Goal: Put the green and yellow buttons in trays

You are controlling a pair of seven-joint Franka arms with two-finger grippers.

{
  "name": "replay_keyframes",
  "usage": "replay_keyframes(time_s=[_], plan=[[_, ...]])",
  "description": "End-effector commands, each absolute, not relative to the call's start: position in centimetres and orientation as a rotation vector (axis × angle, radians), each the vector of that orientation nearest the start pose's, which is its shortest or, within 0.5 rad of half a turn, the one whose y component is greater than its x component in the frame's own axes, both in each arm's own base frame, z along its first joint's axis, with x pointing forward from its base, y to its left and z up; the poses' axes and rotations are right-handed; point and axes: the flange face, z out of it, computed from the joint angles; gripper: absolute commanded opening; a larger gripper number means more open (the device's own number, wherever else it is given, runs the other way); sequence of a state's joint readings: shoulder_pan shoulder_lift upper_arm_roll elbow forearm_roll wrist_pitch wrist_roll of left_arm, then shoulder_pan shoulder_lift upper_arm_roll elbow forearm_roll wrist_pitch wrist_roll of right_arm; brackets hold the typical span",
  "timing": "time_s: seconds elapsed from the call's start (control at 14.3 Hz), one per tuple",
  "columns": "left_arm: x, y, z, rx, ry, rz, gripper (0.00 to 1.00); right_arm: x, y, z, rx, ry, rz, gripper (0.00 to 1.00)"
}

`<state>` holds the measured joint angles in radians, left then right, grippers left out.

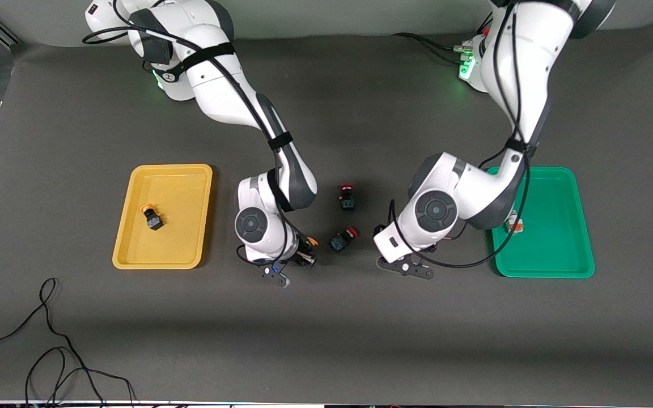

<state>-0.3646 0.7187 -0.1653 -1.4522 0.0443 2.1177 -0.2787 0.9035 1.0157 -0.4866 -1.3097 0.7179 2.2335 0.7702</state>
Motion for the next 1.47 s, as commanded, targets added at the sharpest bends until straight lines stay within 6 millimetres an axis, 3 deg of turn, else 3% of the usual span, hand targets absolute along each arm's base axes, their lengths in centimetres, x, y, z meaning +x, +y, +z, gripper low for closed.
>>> replay_keyframes(time_s=[0.0, 0.14, 0.35, 0.42, 0.49, 0.56, 0.63, 0.7, 0.84, 0.98, 1.12, 1.19, 1.33, 1.4], plan=[[64.3, -33.7, 23.2, -3.167, 0.343, 0.073, 1.00, 63.2, 39.3, 16.8, -2.891, 0.852, 0.062, 0.00], [64.3, -33.5, 22.0, -3.158, 0.346, 0.083, 1.00, 64.7, 36.6, 19.3, -2.959, 0.743, 0.122, 0.00], [64.2, -33.6, 19.5, -3.156, 0.355, 0.065, 1.00, 67.2, 30.6, 25.0, -2.977, 0.591, 0.283, 0.00], [64.1, -33.8, 18.9, -3.158, 0.353, 0.067, 0.99, 68.0, 27.3, 27.2, -2.987, 0.551, 0.316, 0.00], [64.0, -33.9, 18.6, -3.157, 0.335, 0.073, 0.89, 68.1, 24.5, 28.8, -3.005, 0.486, 0.373, 0.00], [63.9, -34.0, 18.8, -3.160, 0.296, 0.076, 0.59, 67.5, 21.2, 30.1, -3.016, 0.415, 0.459, 0.00], [64.0, -34.0, 19.1, -3.165, 0.255, 0.073, 0.28, 66.4, 18.1, 30.1, -3.046, 0.339, 0.515, 0.00], [64.1, -34.0, 19.4, -3.171, 0.211, 0.071, 0.09, 64.7, 15.6, 30.0, -3.056, 0.286, 0.552, 0.00], [64.1, -34.0, 19.8, -3.171, 0.165, 0.075, 0.06, 61.2, 10.6, 29.7, -3.059, 0.210, 0.533, 0.00], [64.0, -34.1, 21.4, -3.172, 0.103, 0.096, 0.06, 57.2, 6.4, 27.6, -3.043, 0.126, 0.468, 0.00], [63.8, -33.3, 26.4, -3.154, 0.038, 0.149, 0.05, 53.9, 4.1, 24.4, -3.053, 0.111, 0.386, 0.00], [63.7, -32.4, 29.9, -3.163, -0.008, 0.179, 0.05, 52.6, 3.3, 22.8, -3.077, 0.120, 0.335, 0.00], [63.4, -28.9, 34.8, -3.165, -0.115, 0.299, 0.04, 51.9, 3.6, 21.4, -3.108, 0.106, 0.280, 0.00], [63.5, -26.3, 35.8, -3.140, -0.155, 0.355, 0.02, 52.0, 3.6, 21.5, -3.105, 0.110, 0.277, 0.65]])
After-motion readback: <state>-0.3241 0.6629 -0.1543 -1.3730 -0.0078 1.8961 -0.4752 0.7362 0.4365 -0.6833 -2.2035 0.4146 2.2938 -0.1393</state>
